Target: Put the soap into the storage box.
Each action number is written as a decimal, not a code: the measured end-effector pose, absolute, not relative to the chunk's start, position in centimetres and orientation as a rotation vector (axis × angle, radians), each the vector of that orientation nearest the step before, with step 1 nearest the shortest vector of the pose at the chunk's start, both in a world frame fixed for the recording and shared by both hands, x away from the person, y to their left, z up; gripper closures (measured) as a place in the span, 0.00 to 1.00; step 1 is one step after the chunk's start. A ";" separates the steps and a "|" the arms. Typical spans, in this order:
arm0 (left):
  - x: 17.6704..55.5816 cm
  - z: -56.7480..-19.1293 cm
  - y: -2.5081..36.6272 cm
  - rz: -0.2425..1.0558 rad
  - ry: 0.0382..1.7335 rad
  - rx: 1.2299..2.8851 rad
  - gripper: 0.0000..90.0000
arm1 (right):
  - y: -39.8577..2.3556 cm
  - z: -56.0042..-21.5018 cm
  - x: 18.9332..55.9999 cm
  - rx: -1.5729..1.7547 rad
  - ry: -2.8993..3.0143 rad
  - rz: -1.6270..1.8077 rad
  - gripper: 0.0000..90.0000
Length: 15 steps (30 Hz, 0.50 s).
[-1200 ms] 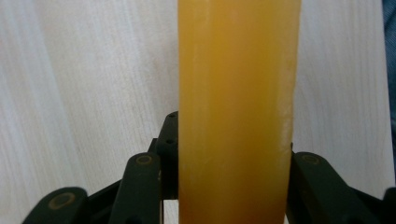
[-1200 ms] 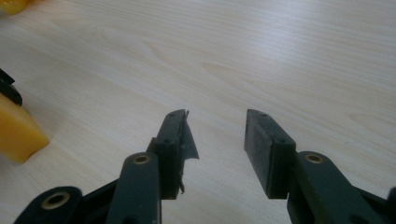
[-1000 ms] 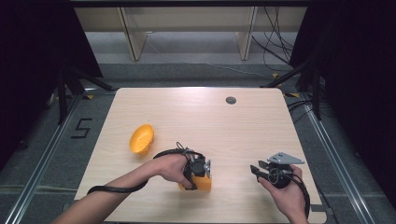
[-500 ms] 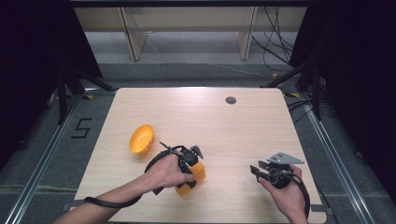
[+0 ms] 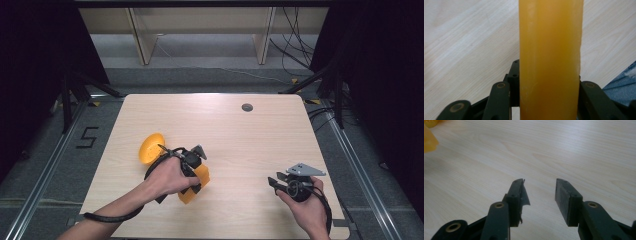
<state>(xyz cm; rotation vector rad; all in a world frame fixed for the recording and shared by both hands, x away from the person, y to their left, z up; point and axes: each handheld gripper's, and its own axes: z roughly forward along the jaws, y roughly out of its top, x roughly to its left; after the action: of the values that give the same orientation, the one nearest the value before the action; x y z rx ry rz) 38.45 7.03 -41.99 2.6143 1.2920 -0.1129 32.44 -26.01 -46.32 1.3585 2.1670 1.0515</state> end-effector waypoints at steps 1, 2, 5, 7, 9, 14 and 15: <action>38.5 -41.9 7.2 -0.099 1.299 2.599 0.67 | -26.0 -46.3 32.4 1.356 2.168 1.054 0.66; 38.5 -41.9 7.2 -0.099 1.299 2.599 0.67 | -26.0 -46.3 32.4 1.370 2.175 1.060 0.66; 38.8 -41.5 7.8 -0.095 1.308 2.587 0.67 | -26.1 -46.4 32.5 1.335 2.172 1.054 0.66; 39.0 -41.1 8.4 -0.084 1.345 2.566 0.67 | -26.1 -46.4 32.5 1.333 2.173 1.054 0.66; 39.2 -40.9 8.6 -0.086 1.349 2.572 0.67 | -26.1 -46.4 32.5 1.333 2.173 1.053 0.66; 39.5 -40.5 9.7 -0.076 1.383 2.540 0.67 | -26.0 -46.3 32.4 1.369 2.175 1.061 0.66; 39.6 -40.4 9.9 -0.072 1.386 2.540 0.67 | -26.0 -46.3 32.4 1.369 2.174 1.061 0.66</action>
<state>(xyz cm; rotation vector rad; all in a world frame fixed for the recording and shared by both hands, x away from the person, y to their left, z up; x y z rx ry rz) 39.60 9.94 -40.41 2.5396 1.3864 -0.0719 32.42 -25.98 -46.31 1.3693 2.1744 1.0609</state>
